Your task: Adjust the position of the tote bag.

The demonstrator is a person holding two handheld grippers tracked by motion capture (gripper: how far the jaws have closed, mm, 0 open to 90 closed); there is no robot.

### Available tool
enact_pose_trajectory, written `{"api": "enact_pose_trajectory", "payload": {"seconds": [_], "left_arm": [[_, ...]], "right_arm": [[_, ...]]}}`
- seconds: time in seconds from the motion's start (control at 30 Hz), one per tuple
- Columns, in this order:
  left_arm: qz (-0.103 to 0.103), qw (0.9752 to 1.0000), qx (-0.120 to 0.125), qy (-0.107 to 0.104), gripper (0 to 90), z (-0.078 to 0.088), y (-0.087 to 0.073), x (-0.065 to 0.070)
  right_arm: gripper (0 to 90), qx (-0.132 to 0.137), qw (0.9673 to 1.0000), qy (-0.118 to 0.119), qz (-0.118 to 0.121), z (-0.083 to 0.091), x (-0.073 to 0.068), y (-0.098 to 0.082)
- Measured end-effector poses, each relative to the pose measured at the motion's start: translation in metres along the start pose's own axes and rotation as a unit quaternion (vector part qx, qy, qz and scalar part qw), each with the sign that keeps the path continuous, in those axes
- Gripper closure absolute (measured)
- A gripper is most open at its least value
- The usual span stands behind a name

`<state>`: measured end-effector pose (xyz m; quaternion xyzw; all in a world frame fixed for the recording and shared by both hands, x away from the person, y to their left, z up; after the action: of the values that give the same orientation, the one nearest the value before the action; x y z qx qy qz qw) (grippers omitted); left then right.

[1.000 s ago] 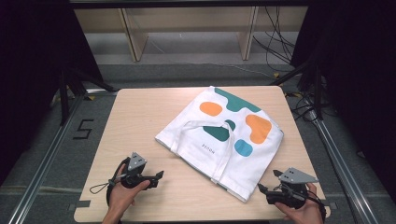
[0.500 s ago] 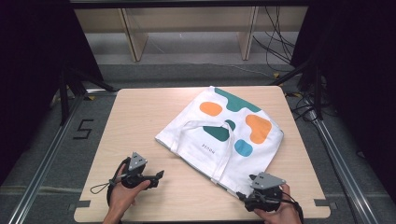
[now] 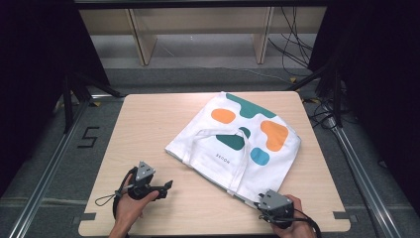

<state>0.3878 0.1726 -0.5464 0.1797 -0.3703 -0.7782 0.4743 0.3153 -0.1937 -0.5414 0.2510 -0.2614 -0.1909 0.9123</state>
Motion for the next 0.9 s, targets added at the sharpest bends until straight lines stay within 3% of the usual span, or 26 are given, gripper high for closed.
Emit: {"api": "enact_pose_trajectory", "payload": {"seconds": [0.03,0.1,0.13,0.23,0.27,0.5,0.63,0.67,0.83,0.9], "left_arm": [[-0.002,1.0000,0.002,0.002,17.2,0.000,0.000,-0.001],[0.003,1.0000,0.001,0.005,17.2,0.000,0.000,0.000],[0.014,0.9997,0.015,0.011,17.3,-0.002,0.002,0.002],[-0.009,0.9997,0.001,0.024,17.6,-0.003,0.003,0.000],[0.003,0.9996,0.011,0.026,17.6,-0.006,0.005,0.002],[-0.024,0.9991,-0.001,0.035,19.9,-0.024,0.013,0.011],[-0.034,0.9987,-0.006,0.037,20.5,-0.037,0.018,0.020],[-0.046,0.9980,-0.009,0.041,20.5,-0.041,0.021,0.020],[-0.037,0.9983,-0.010,0.045,22.2,-0.051,0.025,0.018],[-0.042,0.9979,-0.011,0.048,22.3,-0.052,0.026,0.018]], "right_arm": [[76.1,0.005,0.9999,-0.006,0.012,0.003,0.003,-0.003],[80.2,0.011,0.9997,-0.020,0.012,0.009,0.010,-0.009],[81.3,0.011,0.9996,-0.027,0.006,0.012,0.014,-0.012],[83.5,0.012,0.9992,-0.038,-0.002,0.016,0.024,-0.021],[84.0,0.011,0.9991,-0.041,-0.007,0.018,0.027,-0.024],[85.7,0.013,0.9970,-0.069,-0.032,0.028,0.046,-0.037],[85.9,0.013,0.9966,-0.073,-0.035,0.030,0.051,-0.040],[86.0,0.014,0.9963,-0.076,-0.038,0.031,0.054,-0.042],[86.1,0.014,0.9958,-0.081,-0.041,0.033,0.058,-0.045],[86.1,0.014,0.9959,-0.081,-0.037,0.033,0.059,-0.045]]}}
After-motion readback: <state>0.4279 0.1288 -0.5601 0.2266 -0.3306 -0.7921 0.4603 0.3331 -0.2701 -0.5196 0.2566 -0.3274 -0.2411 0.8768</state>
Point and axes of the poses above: each handheld gripper's, and its own axes: z roughly backward along the jaws, y roughly out of its top, x roughly to its right, the point moved 7 cm from there along -z, roughly forward along the jaws, and after that the axes turned 7 degrees about z, right-handed, at the moved point
